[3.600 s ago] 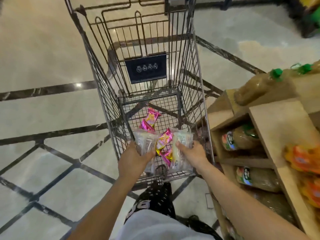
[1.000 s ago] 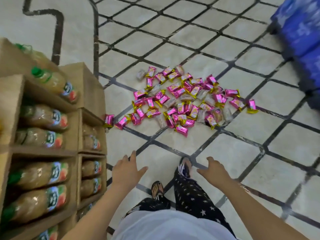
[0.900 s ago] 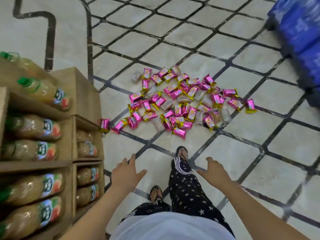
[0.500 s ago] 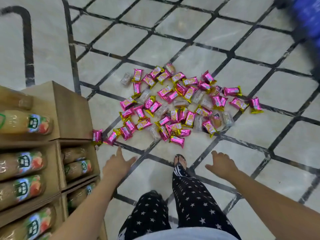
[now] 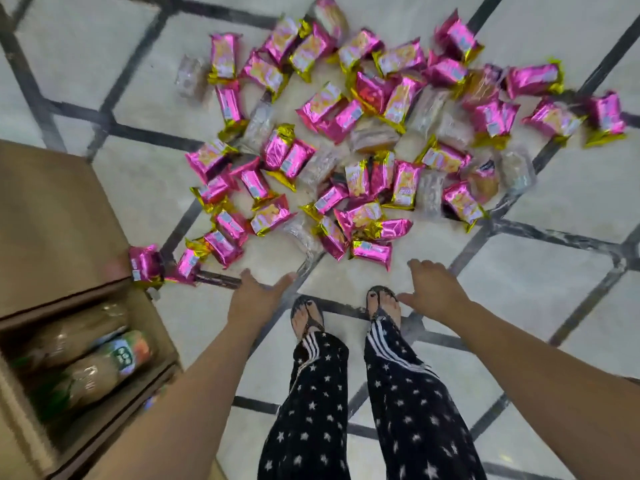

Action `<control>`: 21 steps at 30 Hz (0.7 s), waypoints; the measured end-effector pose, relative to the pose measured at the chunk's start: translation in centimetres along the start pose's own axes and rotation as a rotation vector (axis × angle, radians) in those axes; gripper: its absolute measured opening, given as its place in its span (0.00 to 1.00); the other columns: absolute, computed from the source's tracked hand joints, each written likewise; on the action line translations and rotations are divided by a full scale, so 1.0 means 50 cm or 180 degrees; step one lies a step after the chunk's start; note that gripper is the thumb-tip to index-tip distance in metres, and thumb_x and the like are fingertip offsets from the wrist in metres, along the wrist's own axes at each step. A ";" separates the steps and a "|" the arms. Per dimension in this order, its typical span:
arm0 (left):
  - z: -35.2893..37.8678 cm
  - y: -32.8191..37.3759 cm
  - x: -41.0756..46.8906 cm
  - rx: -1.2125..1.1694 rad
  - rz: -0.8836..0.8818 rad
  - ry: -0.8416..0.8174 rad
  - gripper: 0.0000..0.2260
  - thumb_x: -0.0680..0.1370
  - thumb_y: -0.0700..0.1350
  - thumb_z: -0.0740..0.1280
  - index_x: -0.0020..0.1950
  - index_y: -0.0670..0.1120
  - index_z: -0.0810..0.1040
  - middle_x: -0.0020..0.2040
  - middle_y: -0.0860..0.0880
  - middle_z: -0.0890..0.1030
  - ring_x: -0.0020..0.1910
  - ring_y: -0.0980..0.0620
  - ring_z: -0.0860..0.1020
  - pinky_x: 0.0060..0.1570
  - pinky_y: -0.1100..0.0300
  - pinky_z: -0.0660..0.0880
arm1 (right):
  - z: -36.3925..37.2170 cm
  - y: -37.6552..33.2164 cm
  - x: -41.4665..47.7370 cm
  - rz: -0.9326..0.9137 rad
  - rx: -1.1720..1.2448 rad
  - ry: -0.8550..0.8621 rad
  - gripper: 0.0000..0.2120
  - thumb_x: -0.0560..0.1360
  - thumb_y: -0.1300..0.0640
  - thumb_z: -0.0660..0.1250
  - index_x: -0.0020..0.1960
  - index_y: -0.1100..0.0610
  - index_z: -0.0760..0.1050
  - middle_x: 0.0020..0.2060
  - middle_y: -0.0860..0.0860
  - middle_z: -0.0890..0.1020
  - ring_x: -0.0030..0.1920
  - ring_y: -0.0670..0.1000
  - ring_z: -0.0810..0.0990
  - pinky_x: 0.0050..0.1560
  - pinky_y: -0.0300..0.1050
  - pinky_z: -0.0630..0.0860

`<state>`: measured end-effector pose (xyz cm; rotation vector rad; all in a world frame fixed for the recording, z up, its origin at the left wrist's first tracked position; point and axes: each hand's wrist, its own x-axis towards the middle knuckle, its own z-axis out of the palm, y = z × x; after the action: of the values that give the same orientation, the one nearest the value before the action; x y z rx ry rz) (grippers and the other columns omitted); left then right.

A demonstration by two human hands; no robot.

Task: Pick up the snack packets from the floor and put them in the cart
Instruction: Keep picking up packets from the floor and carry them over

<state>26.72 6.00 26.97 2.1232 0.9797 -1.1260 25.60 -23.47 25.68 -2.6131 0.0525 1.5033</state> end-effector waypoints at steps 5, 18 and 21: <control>0.164 -0.015 0.246 -0.0181 -0.0140 0.0114 0.45 0.74 0.63 0.69 0.78 0.39 0.53 0.73 0.37 0.68 0.71 0.39 0.68 0.64 0.51 0.67 | 0.167 -0.001 0.226 0.0059 0.0177 0.0172 0.33 0.74 0.44 0.69 0.71 0.61 0.64 0.63 0.59 0.73 0.63 0.59 0.71 0.62 0.49 0.70; 0.354 -0.047 0.599 -0.1845 -0.0164 0.0190 0.19 0.71 0.58 0.75 0.50 0.46 0.77 0.45 0.49 0.77 0.46 0.50 0.78 0.61 0.45 0.76 | 0.401 0.033 0.524 -0.0034 0.0494 0.1387 0.32 0.60 0.58 0.82 0.59 0.68 0.76 0.49 0.64 0.81 0.49 0.66 0.80 0.53 0.57 0.77; 0.350 -0.051 0.602 -0.1865 -0.0116 0.0053 0.20 0.70 0.58 0.76 0.39 0.45 0.72 0.38 0.47 0.74 0.40 0.49 0.75 0.58 0.42 0.78 | 0.390 0.027 0.525 0.0053 0.0578 0.1380 0.26 0.65 0.54 0.80 0.58 0.65 0.77 0.48 0.62 0.82 0.48 0.64 0.79 0.51 0.53 0.75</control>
<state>28.23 5.22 -7.90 1.6456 1.1857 -0.7170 21.95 -21.48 -6.80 -2.7353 0.2389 0.8626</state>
